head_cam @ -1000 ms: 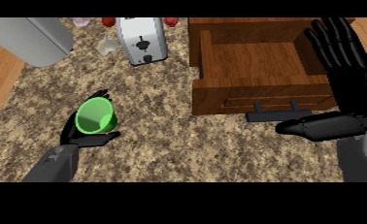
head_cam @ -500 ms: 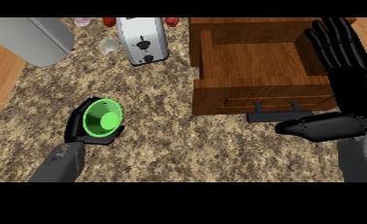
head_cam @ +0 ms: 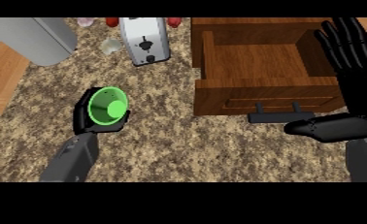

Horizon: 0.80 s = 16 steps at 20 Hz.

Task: Pick up the cup, place it into the drawer and close the drawer

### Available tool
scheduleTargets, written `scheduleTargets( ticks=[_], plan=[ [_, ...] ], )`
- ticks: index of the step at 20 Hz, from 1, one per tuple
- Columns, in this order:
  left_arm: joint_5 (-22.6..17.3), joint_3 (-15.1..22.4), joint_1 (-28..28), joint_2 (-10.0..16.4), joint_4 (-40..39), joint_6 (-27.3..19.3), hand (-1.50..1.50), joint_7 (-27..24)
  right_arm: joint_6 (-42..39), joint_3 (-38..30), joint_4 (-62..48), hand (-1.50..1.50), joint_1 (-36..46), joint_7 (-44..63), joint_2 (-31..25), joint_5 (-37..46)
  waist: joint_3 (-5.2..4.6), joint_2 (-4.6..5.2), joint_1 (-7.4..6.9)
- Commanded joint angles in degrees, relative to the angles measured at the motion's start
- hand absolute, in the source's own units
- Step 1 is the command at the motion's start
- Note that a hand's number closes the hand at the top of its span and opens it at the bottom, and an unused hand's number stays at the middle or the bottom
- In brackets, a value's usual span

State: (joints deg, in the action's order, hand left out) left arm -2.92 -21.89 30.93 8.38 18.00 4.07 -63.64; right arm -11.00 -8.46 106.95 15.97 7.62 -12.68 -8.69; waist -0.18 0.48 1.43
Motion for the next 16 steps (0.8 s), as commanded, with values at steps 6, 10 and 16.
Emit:
scheduleTargets(
  ticks=[6, 10, 16],
  plan=[
    [1.14, 5.76, 6.25, -3.97, 9.87, 5.45, 1.5, 3.29, 0.07, -0.46, 0.67, -1.5, -1.99, -0.68, -0.16, 0.94, 0.23, -0.84, -1.58],
    [0.21, 6.8, 11.06, -3.74, 14.83, 4.81, 1.5, 10.89, -1.09, -2.05, 2.05, -1.5, -2.23, 1.82, -1.92, -1.01, 0.2, -0.73, -1.24],
    [-1.39, 12.32, 19.52, -8.28, 26.09, -2.11, 1.5, 27.26, 1.46, -1.49, -2.24, -1.5, 1.4, -0.09, -0.31, 1.58, 0.24, -0.95, -1.93]
  ],
)
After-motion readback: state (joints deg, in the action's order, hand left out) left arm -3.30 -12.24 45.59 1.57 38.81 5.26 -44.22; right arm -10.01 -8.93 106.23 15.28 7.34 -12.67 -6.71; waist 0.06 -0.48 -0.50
